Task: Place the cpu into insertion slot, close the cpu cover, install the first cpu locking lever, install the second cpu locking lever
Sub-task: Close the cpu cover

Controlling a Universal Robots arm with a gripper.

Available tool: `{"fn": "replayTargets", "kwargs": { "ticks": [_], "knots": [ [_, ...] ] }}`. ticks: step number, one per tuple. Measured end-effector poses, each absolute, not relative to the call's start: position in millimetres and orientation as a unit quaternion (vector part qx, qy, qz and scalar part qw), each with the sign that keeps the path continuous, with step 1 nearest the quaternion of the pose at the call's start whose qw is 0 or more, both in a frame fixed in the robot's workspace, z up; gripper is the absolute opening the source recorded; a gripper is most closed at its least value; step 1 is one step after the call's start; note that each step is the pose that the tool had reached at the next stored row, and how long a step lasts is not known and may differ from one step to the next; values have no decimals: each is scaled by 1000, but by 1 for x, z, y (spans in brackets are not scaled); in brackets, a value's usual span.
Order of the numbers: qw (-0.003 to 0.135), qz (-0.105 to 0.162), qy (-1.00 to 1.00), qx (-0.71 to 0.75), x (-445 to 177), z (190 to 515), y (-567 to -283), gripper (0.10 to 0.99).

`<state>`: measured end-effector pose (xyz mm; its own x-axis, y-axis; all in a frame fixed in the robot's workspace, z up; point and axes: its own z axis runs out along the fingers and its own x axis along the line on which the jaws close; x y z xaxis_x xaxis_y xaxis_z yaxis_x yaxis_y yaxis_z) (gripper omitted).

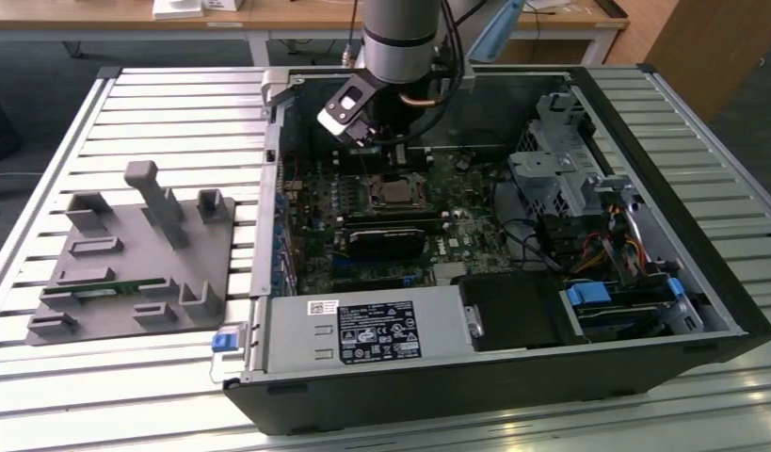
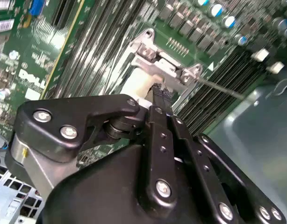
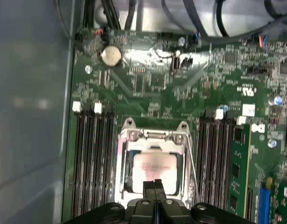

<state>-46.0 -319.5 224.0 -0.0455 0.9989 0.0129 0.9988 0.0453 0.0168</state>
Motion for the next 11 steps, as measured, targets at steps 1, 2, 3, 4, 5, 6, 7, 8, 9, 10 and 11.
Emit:
{"fn": "replayTargets", "kwargs": {
  "ticks": [1,2,3,4,5,6,7,8,9,10,11],
  "knots": [
    [1,10,723,691,-45,224,-320,106],
    [1,10,723,691,-45,224,-320,106],
    [1,10,723,691,-44,224,-320,106],
    [1,10,723,691,-44,224,-320,106],
    [1,10,723,691,-44,224,-320,106],
    [1,10,723,691,-44,224,-320,106],
    [1,10,723,691,-44,224,-320,106],
    [1,10,723,691,-43,224,-320,106],
    [1,10,723,691,-43,224,-320,106],
    [1,10,723,691,-43,224,-320,106],
    [1,10,723,691,-43,224,-320,106]
  ]
}}
